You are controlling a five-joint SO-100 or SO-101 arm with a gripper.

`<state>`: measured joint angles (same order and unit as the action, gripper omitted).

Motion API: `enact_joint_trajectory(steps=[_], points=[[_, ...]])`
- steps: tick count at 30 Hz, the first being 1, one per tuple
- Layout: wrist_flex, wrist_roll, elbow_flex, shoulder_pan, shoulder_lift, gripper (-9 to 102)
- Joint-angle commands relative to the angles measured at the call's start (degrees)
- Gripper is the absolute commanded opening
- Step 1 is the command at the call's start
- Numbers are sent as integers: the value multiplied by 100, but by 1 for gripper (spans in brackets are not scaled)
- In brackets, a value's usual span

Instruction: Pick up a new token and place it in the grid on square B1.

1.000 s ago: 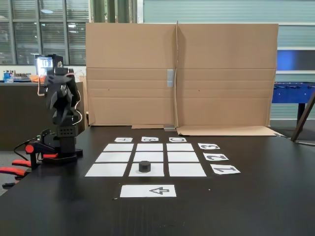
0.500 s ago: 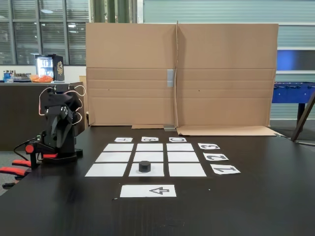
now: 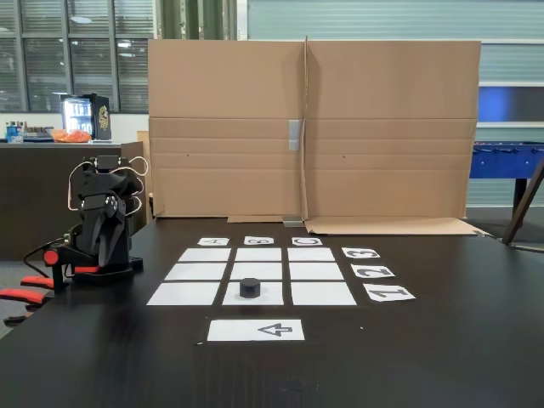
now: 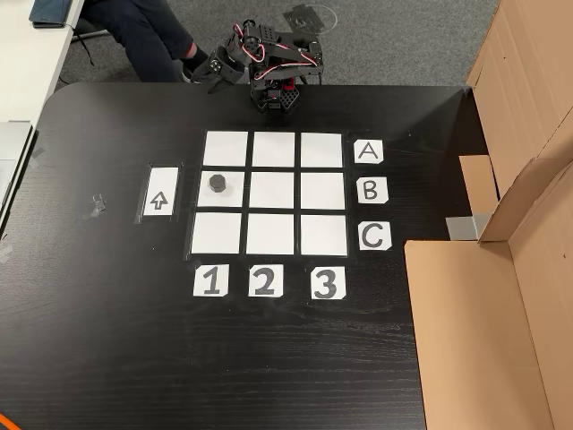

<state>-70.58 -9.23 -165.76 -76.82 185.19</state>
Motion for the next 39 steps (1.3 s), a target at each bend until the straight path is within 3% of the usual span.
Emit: enact_joint_trajectory(steps=[1, 39], points=[[62, 70, -44, -44, 193, 18], [-88, 114, -193, 9, 519, 13]])
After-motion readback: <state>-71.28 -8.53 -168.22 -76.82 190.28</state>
